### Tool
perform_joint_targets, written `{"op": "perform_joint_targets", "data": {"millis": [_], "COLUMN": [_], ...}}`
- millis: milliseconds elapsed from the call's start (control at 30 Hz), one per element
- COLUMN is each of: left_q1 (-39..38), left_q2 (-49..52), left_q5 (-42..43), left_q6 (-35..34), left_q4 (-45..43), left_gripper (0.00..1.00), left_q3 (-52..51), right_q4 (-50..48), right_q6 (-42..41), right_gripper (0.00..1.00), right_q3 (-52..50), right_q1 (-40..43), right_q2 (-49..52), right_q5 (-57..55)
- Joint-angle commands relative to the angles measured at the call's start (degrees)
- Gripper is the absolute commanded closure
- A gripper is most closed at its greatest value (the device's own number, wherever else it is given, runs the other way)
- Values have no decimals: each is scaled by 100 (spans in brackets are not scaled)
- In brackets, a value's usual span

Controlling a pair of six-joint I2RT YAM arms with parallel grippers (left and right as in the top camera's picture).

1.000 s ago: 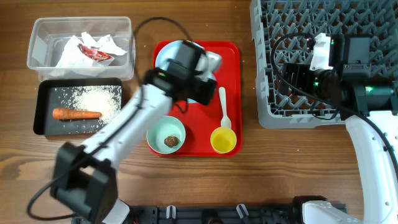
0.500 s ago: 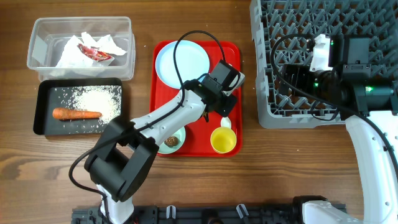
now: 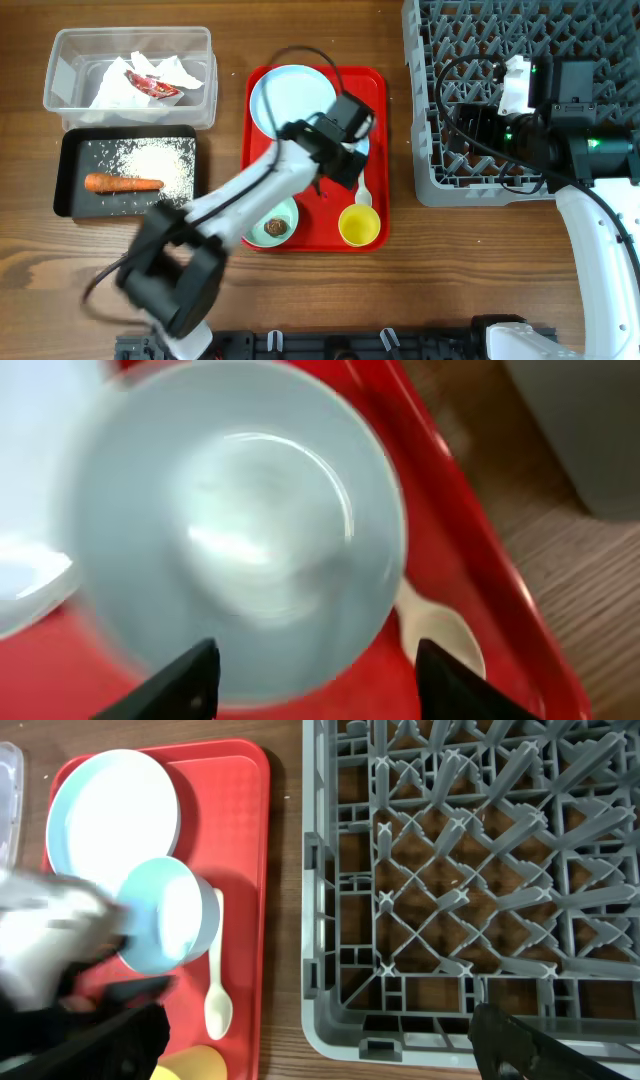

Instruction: Sort waste into correct bins and load items into the dishwasher rack

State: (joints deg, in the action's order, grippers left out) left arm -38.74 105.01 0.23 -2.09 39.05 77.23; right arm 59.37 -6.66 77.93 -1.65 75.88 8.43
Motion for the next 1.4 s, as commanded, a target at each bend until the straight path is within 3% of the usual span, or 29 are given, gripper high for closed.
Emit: {"op": "perform_joint_targets", "data": {"millis": [0,233,367,500,733,933,1300,1367], "left_q1": [201,282,280,282,249,249,249,249], "left_q2": [-1191,-1292,-1134,-1032,-994,-907,-892,-894], "left_q5": [-398,-654,-695,-695,-367,-79,-90,-55], "left_q6": [-660,-2024,-2966,-3495,-3493,-3484,-3486,-3486], "left_q4": [481,1880,1926,1840,1001,680,332,337], "left_gripper": [36,36,36,44,62,64,96,96], "left_q3": [356,177,-284,-767,-1519,-1928,-2057,-2057], "right_q4": [7,7,4,7,13,28,28,26], "right_q6": [-81,-83,-83,-83,-90,-96,-98,-98], "right_gripper": [0,0,0,0,0,0,0,0], "right_q3": [122,122,122,122,122,122,122,122], "right_q1": [24,24,24,24,24,24,24,24], "right_q2": [55,55,55,55,55,55,55,55], "right_q5": [-120,-118,-118,-116,-116,-116,-116,-116]}}
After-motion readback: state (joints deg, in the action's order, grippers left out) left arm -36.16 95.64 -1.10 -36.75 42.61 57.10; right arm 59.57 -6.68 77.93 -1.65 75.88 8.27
